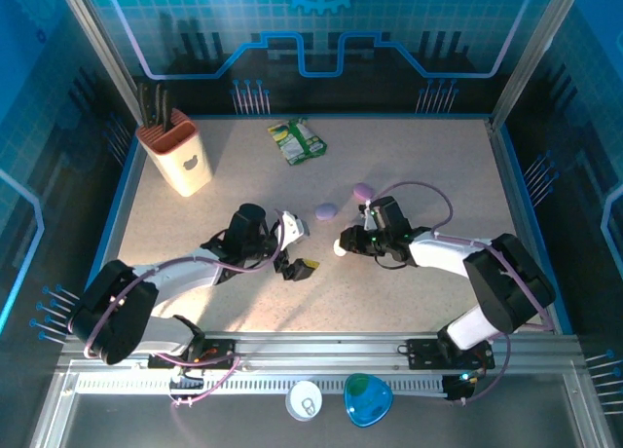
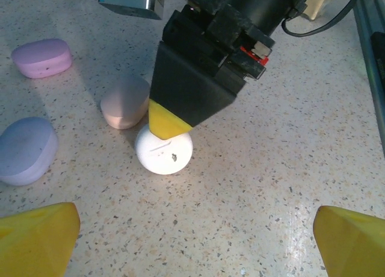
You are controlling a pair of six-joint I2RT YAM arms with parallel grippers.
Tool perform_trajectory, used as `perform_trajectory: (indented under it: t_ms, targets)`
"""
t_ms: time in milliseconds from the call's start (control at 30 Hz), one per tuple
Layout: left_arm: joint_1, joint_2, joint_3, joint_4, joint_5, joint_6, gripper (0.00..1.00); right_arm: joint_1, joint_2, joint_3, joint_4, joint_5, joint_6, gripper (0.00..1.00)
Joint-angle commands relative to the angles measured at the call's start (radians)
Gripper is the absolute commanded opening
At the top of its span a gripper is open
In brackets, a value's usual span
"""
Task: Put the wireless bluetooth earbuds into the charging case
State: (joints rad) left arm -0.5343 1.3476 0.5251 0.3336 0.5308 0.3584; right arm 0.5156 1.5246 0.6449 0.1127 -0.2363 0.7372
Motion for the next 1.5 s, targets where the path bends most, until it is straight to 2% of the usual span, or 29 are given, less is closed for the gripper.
perform_trajectory:
  t_ms: [0,167,367,467,567,633,733,833,900,1033,1167,1233,1300,1467]
  targets:
    - [-0.009,-0.004,0.031,-0.039,-0.052,-0.002,0.99,-0.008,-0.033,0.023,-0.043,0.045,-0.04,0.39]
    - [0.013,-0.057,0.021,-0.009,-0.181,-0.105,0.99,-0.026,-0.157,0.068,-0.186,0.148,-0.14,0.58]
    - [0.129,-0.165,-0.072,0.162,-0.377,-0.264,0.99,-0.069,-0.36,0.074,-0.248,0.258,-0.361,0.82]
    - [0.162,-0.204,-0.089,0.135,-0.532,-0.222,0.99,-0.091,-0.436,0.083,-0.267,0.363,-0.509,0.96]
    - [0.202,-0.23,-0.119,0.151,-0.669,-0.21,0.99,-0.13,-0.48,0.061,-0.21,0.466,-0.638,1.0]
    - [0.239,-0.215,-0.163,0.236,-0.731,-0.21,0.99,-0.174,-0.492,0.008,-0.108,0.499,-0.696,1.0]
    - [0.298,-0.15,-0.214,0.368,-0.738,-0.194,0.99,-0.275,-0.472,-0.062,0.013,0.49,-0.714,1.0]
    - [0.346,-0.018,-0.238,0.527,-0.732,-0.185,0.99,-0.37,-0.421,-0.139,0.163,0.46,-0.716,1.0]
    - [0.366,0.058,-0.231,0.628,-0.734,-0.199,0.99,-0.434,-0.362,-0.206,0.334,0.405,-0.709,1.0]
    - [0.426,0.103,-0.165,0.54,-0.679,-0.257,0.99,-0.515,-0.225,-0.277,0.587,0.304,-0.653,1.0]
    - [0.494,0.166,-0.147,0.565,-0.607,-0.315,0.99,-0.536,-0.07,-0.285,0.784,0.242,-0.66,1.0]
    - [0.525,0.212,-0.151,0.622,-0.566,-0.34,0.99,-0.529,-0.061,-0.239,0.693,0.192,-0.689,1.0]
    - [0.534,0.206,-0.137,0.586,-0.587,-0.356,0.99,-0.52,-0.033,-0.209,0.674,0.164,-0.712,1.0]
    - [0.533,0.207,-0.14,0.59,-0.603,-0.36,0.99,-0.485,-0.014,-0.198,0.66,0.21,-0.742,1.0]
